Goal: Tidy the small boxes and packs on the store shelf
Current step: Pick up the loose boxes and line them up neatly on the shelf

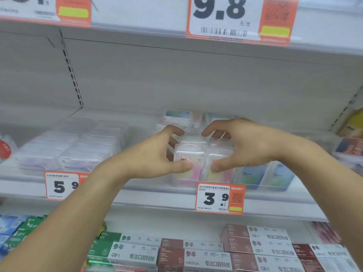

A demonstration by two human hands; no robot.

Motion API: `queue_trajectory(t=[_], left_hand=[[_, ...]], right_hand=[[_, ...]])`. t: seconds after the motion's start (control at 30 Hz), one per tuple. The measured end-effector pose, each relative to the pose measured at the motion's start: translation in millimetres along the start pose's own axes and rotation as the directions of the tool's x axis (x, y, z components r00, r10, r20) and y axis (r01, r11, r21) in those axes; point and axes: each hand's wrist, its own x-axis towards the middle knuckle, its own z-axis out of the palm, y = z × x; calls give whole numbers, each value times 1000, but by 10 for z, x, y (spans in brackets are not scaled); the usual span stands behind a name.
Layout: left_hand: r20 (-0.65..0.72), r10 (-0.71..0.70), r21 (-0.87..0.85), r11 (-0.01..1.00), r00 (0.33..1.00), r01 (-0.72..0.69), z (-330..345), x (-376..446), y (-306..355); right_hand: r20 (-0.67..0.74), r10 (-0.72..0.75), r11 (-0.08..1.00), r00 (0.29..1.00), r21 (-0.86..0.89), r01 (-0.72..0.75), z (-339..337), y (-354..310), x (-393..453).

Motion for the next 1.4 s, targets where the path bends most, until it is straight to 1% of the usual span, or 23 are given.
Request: queue_trajectory(t=[0.07, 0.13, 0.23, 0.33, 0.53, 0.67, 0.83, 0.9, 0.97, 1.07, 1.13, 1.2, 1.23, 1.3, 1.4], left_hand=[[28, -7, 2, 1000, 1000, 7, -6, 17, -3], [69, 19, -26, 1000, 997, -17, 0, 48, -22], [66, 26, -6, 1000, 998, -26, 10, 80, -41], [57, 17, -99, 995, 998, -11, 25, 112, -61], [81, 41, -223, 975, 996, -22, 46, 133, -83], [96, 35, -245, 969, 995, -11, 55, 159, -83], [118, 18, -224, 975, 993, 9, 74, 189, -74], [109, 17, -214, 977, 994, 6, 82, 193, -67], [81, 29, -206, 978, 996, -11, 86, 199, -83], [3, 45, -200, 979, 999, -43, 88, 195, -42], [-59, 80, -143, 986, 995, -88, 89, 188, 52], [-95, 132, -25, 991, 987, -135, 99, 195, 163], [-92, 147, 49, 988, 985, -143, 111, 204, 215], [-43, 144, 174, 975, 989, -134, 141, 233, 285], [4, 126, 227, 966, 992, -123, 173, 289, 307]], right_hand=[[-15, 1, 1000, 1000, 5, -1, 19, 28, -3], [-2, 5, 1000, 1000, 8, -5, 46, 19, -13], [-2, -8, 1000, 1000, -28, 8, 109, -34, 15], [-49, -19, 999, 999, -37, 18, 129, -70, 48], [-69, -21, 1000, 997, -23, 20, 114, -63, 58], [-91, -24, 999, 996, 24, 27, 154, -14, 86], [-107, -46, 998, 993, 41, 50, 180, 21, 63], [-94, -52, 996, 994, 73, 59, 99, 23, 7], [-111, -41, 991, 993, 123, 55, -57, 73, -103], [-102, 49, 989, 994, 146, -34, -325, 348, -322], [-39, 149, 980, 988, 140, -143, -425, 592, -441], [50, 234, 956, 971, 170, -239, -424, 809, -505], [96, 248, 945, 964, 195, -263, -388, 893, -516], [157, 226, 936, 961, 237, -259, -282, 990, -508], [140, 183, 920, 973, 325, -220, -131, 987, -462]])
